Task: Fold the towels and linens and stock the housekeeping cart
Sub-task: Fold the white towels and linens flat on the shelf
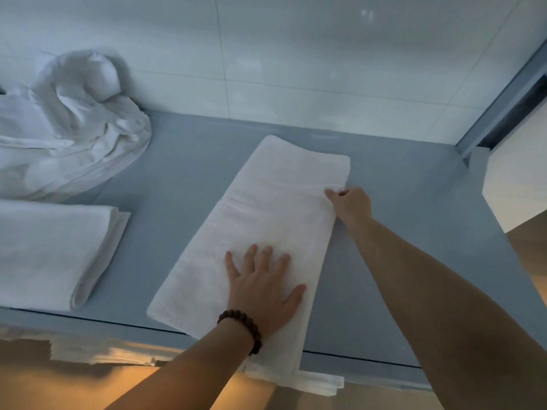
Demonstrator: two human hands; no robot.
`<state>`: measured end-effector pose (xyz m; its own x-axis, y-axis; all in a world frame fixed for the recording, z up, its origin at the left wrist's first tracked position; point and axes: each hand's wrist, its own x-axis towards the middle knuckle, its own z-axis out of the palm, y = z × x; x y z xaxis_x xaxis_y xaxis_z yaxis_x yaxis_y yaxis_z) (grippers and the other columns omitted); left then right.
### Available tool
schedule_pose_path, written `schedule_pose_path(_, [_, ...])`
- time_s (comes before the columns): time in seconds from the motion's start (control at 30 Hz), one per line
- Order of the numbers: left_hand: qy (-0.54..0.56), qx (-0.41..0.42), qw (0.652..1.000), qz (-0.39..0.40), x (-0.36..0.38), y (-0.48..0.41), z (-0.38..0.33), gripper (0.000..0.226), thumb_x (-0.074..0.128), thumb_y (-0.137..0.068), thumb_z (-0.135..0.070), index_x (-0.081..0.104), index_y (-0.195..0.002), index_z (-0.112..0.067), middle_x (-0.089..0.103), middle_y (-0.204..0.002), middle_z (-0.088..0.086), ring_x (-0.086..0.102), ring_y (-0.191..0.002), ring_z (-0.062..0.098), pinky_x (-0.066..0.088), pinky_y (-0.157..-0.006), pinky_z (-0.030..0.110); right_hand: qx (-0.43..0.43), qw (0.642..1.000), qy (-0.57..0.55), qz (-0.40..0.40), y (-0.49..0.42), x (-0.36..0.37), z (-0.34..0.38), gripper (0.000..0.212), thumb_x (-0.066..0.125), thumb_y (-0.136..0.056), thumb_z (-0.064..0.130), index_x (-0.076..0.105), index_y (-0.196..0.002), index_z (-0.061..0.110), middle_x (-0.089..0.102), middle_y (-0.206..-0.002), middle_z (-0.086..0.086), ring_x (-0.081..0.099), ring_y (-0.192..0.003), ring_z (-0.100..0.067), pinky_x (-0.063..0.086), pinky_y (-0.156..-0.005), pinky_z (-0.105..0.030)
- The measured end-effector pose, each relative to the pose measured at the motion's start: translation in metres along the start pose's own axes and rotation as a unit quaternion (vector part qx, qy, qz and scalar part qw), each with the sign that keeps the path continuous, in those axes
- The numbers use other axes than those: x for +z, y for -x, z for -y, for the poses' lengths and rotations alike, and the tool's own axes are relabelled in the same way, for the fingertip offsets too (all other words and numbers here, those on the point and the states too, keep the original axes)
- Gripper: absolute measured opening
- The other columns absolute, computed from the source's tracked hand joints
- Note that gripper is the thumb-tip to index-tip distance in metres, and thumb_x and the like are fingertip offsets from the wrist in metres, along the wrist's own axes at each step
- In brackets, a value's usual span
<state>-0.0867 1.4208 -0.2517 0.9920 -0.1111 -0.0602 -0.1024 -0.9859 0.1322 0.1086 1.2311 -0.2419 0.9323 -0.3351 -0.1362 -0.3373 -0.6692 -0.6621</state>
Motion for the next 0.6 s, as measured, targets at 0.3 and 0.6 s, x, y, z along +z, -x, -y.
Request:
schedule_pose_path(0.3, [-0.021,0.043,0.999,0.005,0.013,-0.034,-0.004,0.075,-0.003,-0.082,-0.074,-0.017,-0.148,-0.041,-0.016,-0.161,-0.001,-0.022,-0.144,0.033,-0.014,-0.103,0.07,-0.057,0.99,-0.104,-0.079,-0.038,-0.015,0.009,0.018,0.064,-0.084,0.014,0.061,-0.1,0.009,0.065,-0.091,-0.011,0.06,-0.087,-0.026,0.035,-0.068,-0.025])
schedule_pose_path(0.6, [-0.015,0.047,0.998,-0.025,0.02,-0.022,-0.003,0.074,0.005,-0.084,-0.075,-0.009,-0.149,-0.044,-0.007,-0.162,-0.002,-0.015,-0.147,0.033,-0.015,-0.105,0.07,-0.014,0.998,-0.031,-0.047,-0.064,-0.022,0.003,0.036,0.061,-0.082,0.008,0.062,-0.118,0.01,0.065,-0.117,-0.013,0.059,-0.11,-0.031,0.042,-0.087,-0.027])
